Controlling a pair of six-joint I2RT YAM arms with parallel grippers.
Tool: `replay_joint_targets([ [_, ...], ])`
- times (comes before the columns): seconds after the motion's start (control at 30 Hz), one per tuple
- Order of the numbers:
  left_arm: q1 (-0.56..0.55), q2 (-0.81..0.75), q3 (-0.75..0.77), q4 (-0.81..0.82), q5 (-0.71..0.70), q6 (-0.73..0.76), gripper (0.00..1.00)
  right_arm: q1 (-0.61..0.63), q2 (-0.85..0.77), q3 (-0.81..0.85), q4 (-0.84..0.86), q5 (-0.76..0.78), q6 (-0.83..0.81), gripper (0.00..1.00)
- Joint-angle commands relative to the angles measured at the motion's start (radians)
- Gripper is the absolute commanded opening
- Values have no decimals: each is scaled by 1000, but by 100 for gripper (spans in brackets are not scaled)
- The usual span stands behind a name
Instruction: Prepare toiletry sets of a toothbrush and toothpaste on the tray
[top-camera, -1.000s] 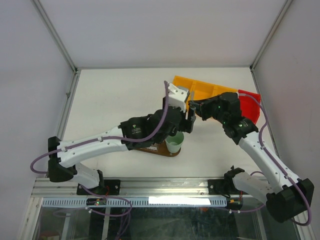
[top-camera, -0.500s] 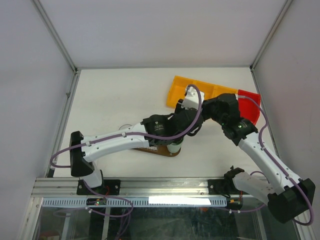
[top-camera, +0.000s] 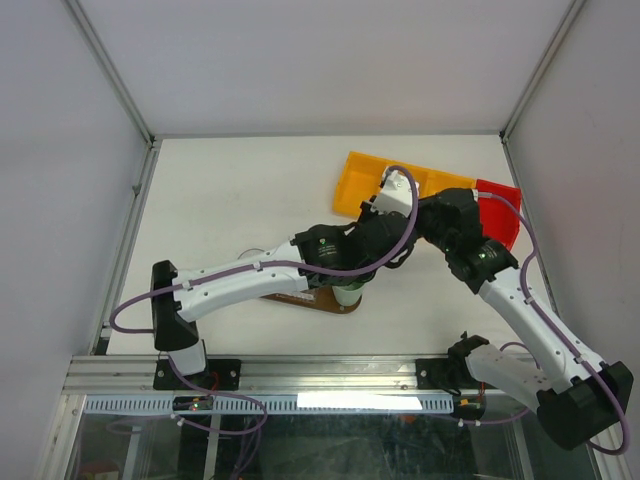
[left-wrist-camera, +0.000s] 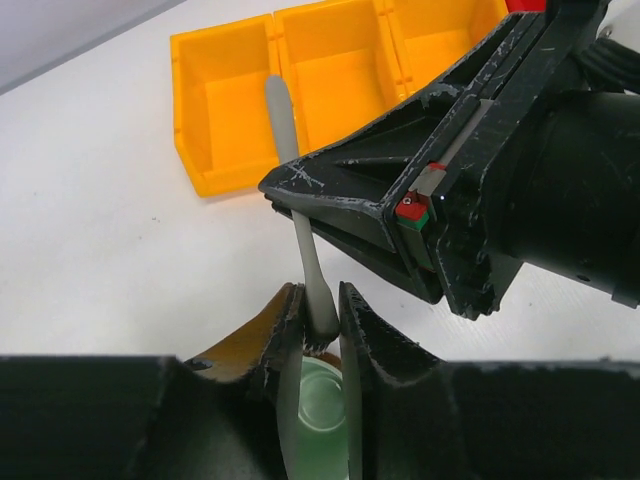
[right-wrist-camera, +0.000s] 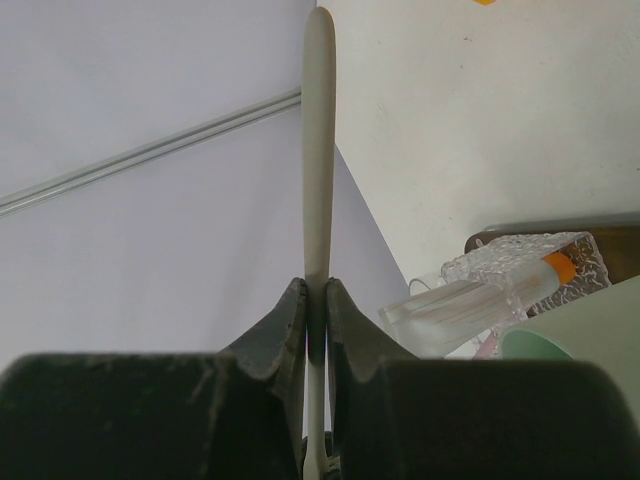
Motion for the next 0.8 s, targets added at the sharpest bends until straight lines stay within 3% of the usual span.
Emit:
replay_joint_targets([
  [0.0, -17, 6, 53, 5, -27, 45, 16, 8, -26, 9, 24, 33, 13, 0],
  [0.1, -22, 2, 53, 0, -41, 39, 4, 7, -29, 4, 33, 34, -3, 1],
  [0.17, -22, -5, 48, -2, -48, 30, 0, 8, -36, -3, 39, 39, -19, 9],
  [0.37, -24, -69, -16, -2, -66, -40, 0, 7, -97, -46, 91, 91, -157, 63],
  [0.47, -23, -123, -64, -2, -62, -95, 0, 7, -160, -56, 78, 160, -298, 82],
  [0.63, -22, -233, -138, -20, -33, -194, 0, 5, -271, -40, 38, 277, -552, 90],
  [0.77, -22, -306, -169, -86, 18, -280, 0, 5, -333, 17, 27, 265, -893, 95],
])
